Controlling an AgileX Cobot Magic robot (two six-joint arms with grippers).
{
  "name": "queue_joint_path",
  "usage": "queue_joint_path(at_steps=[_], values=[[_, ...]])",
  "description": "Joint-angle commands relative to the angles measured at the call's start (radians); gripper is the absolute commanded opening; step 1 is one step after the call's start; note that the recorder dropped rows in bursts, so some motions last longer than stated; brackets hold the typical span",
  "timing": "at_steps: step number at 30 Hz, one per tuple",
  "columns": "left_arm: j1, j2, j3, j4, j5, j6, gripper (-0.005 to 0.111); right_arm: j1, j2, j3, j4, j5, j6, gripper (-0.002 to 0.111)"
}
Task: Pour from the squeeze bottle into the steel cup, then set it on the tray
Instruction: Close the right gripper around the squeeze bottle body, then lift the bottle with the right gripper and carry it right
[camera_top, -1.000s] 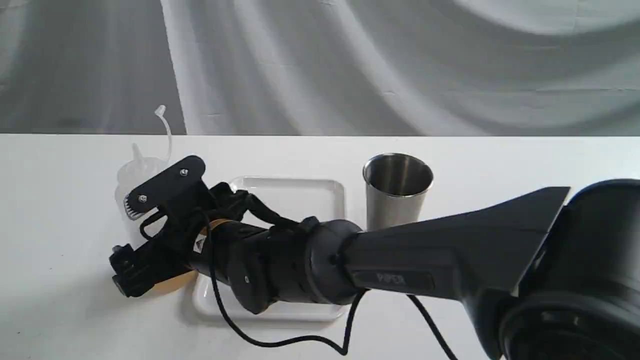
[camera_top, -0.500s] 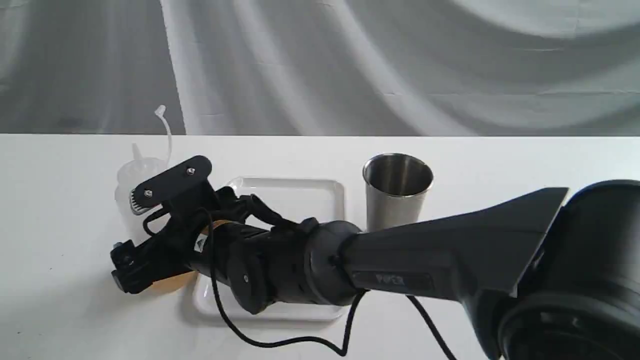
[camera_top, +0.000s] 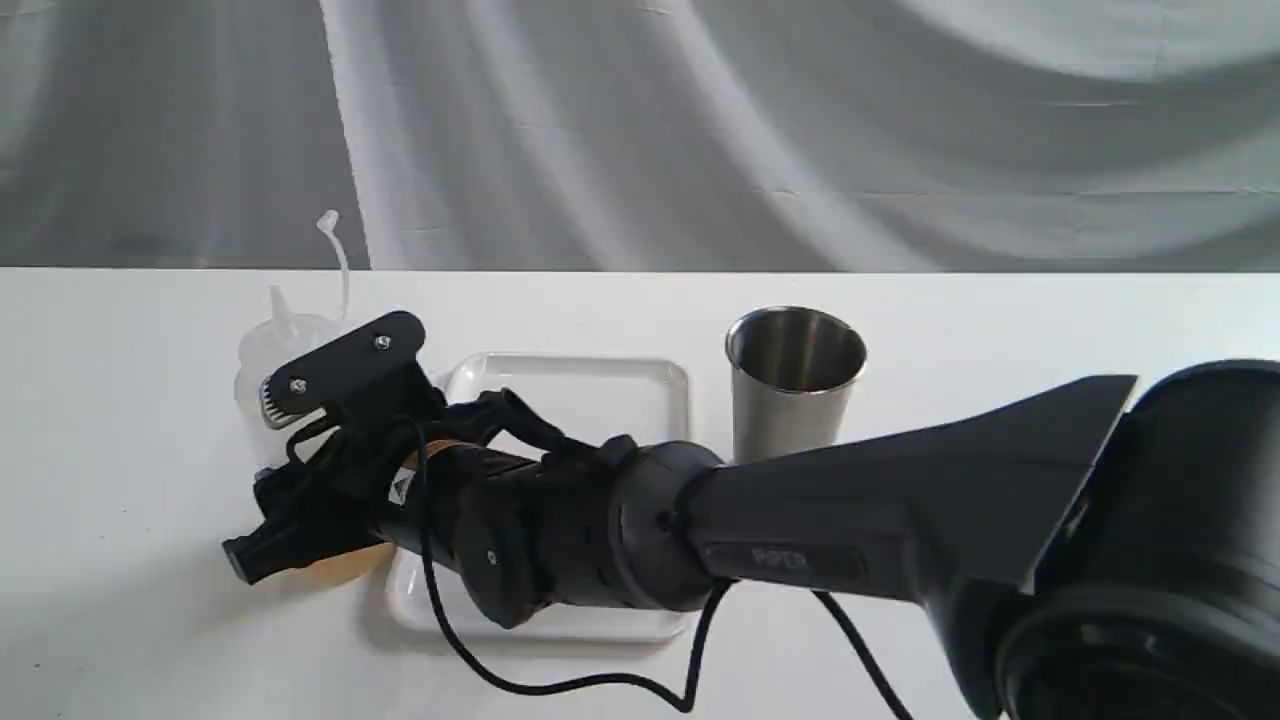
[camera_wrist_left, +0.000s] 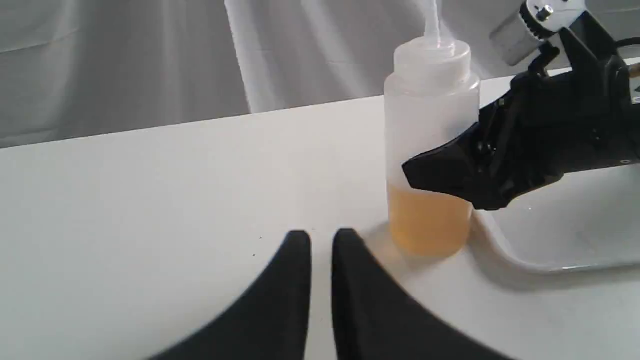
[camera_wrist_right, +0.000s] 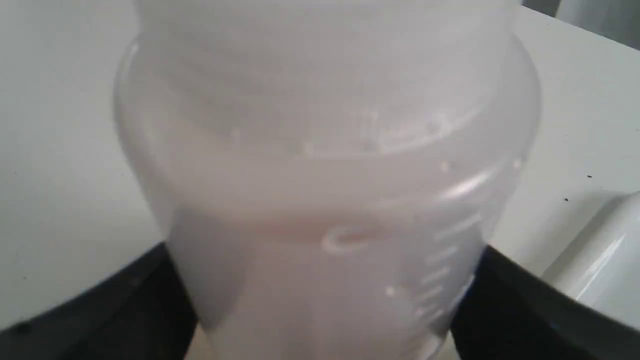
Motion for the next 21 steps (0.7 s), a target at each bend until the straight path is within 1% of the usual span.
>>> queue_joint_path(at_steps=[1,9,16,21], values=[[-0.003,-0.005,0.004,0.003,-0.007,-0.002,0.008,-0.01,-0.009,-0.007,-0.001,0.038,0.016,0.049],[-0.003,-0.005,0.004,0.003,-0.007,-0.002,0.008,-0.008,-0.116,-0.007,-0.022,0.063,0.016,0.049],[-0.003,-0.005,0.004,0.003,-0.007,-0.002,0.008,-0.028,-0.262,-0.004,-0.05,0.153,0.016,0.049],[-0.003,-0.005,0.004,0.003,-0.007,-0.002,0.008,-0.053,-0.375,0.061,-0.087,0.187,0.016,0.049]])
